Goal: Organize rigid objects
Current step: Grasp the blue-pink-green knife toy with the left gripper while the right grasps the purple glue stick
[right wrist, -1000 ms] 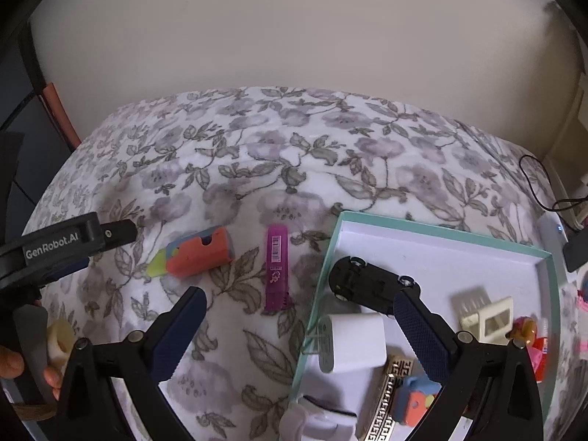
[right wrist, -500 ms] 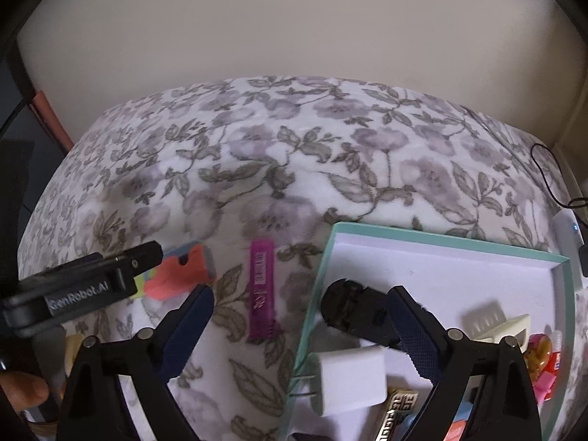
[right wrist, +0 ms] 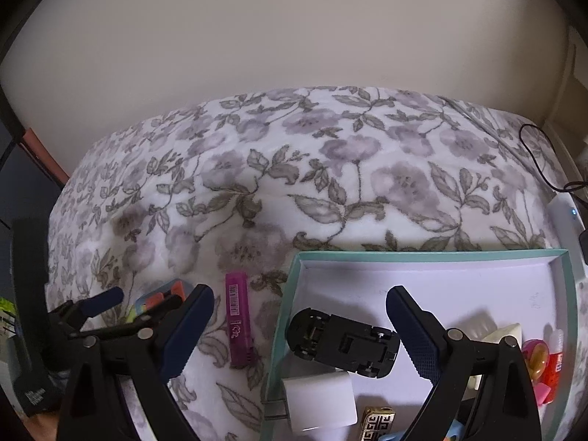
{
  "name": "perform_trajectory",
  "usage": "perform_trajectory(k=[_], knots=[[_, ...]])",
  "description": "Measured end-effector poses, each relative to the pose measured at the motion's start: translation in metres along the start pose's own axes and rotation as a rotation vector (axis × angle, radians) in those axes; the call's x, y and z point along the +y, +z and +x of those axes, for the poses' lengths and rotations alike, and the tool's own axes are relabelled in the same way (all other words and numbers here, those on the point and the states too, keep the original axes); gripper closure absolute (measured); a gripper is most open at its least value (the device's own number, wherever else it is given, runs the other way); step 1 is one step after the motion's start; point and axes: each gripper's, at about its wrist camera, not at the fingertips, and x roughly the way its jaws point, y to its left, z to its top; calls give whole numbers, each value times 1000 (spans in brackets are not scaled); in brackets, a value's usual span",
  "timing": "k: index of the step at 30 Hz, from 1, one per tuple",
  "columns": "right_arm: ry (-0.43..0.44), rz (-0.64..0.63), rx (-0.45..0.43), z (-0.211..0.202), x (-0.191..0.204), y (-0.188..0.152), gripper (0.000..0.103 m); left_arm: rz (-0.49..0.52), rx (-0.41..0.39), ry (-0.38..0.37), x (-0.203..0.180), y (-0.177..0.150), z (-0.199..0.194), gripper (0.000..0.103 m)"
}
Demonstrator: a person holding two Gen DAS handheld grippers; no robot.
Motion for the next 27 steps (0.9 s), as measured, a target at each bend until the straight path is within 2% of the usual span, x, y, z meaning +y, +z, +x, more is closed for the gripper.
perform_trajectory(k=[7, 11, 12, 18, 23, 27], knots=[[5, -11, 8, 1, 3, -1, 7, 87, 16, 1, -15, -5, 2, 16], [5, -10, 8, 1, 4, 0, 9, 106, 28, 13, -16, -7, 2, 41], [7, -10, 8, 1, 4, 0, 10, 99, 33, 12, -14, -6, 2, 43], [35, -29, -4, -3, 12, 1, 12, -23, 49, -11, 11, -4, -1, 48], [68, -81, 1, 0, 27, -2, 26, -132, 58, 13, 41, -7, -6, 48], [88, -135, 4, 4, 42, -5, 29, -208, 75, 19, 61, -11, -7, 48]])
